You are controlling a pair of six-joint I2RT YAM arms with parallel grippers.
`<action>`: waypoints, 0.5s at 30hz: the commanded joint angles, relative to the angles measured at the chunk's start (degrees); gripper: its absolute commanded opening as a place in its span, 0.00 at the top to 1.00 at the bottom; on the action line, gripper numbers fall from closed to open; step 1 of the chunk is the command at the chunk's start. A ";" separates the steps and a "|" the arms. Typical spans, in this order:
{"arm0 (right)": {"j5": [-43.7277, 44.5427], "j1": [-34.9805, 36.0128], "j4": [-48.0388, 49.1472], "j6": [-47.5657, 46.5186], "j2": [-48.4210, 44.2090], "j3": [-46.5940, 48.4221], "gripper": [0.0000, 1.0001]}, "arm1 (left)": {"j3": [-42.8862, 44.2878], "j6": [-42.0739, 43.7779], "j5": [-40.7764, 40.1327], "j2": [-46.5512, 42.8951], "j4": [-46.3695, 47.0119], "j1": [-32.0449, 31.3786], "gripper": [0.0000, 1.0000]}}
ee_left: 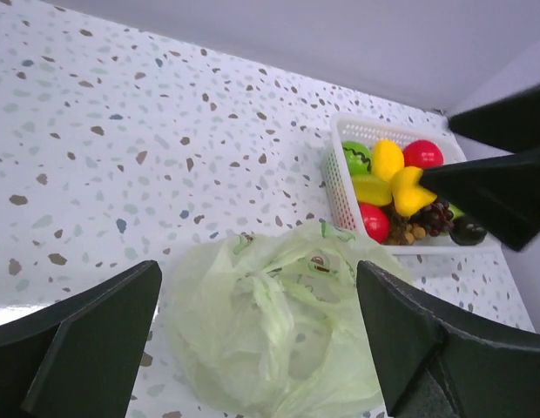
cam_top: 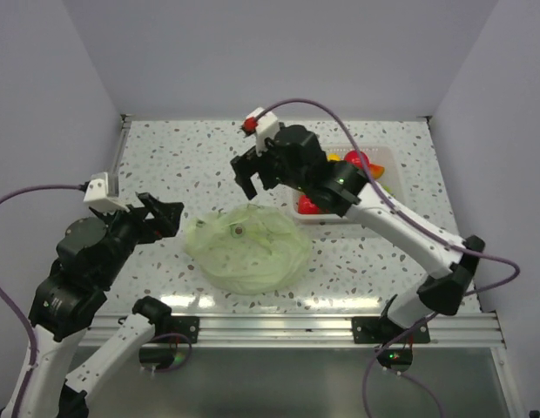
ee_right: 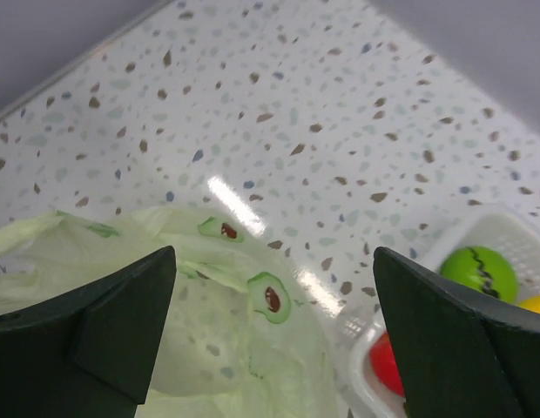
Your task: Untie the knot of the plastic bag and take out the fruit
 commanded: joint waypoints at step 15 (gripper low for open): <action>46.81 0.09 -16.04 13.73 -60.21 -31.52 0.01 | 5.69 -1.03 -24.65 -15.42 -10.36 -0.17 0.00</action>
